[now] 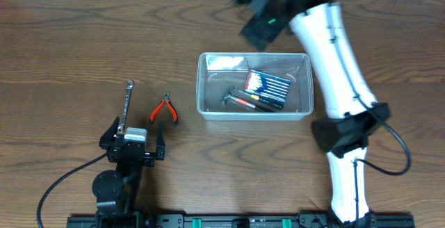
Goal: Pack container
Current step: 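Raise the right gripper away from the container to the right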
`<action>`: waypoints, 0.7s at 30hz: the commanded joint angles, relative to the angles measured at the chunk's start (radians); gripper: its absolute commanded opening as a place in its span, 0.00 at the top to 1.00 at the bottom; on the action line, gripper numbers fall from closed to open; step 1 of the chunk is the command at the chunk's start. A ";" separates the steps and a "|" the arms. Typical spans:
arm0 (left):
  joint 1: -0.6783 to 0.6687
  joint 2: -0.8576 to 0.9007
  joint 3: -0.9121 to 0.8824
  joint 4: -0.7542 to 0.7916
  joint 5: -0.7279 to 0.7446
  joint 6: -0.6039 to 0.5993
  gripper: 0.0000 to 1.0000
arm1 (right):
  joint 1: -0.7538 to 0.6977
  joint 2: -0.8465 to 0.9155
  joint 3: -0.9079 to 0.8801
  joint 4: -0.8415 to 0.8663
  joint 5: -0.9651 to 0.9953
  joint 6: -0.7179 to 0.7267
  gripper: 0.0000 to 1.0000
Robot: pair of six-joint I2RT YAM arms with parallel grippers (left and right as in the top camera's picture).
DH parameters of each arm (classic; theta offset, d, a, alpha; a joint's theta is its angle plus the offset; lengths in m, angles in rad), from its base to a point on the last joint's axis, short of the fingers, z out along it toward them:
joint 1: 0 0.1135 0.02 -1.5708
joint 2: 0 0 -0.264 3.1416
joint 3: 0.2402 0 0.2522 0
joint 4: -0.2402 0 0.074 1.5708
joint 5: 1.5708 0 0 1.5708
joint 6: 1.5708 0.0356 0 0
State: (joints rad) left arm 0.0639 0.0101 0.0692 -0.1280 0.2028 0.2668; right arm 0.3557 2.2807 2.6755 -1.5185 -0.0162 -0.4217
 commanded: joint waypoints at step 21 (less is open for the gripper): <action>0.004 -0.006 -0.029 -0.008 -0.005 0.009 0.02 | -0.556 -0.068 0.068 -0.124 0.072 0.347 0.01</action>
State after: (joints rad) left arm 0.0639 0.0101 0.0692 -0.1280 0.2024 0.2668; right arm -0.1665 2.2417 2.7770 -1.6573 0.0624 -0.1043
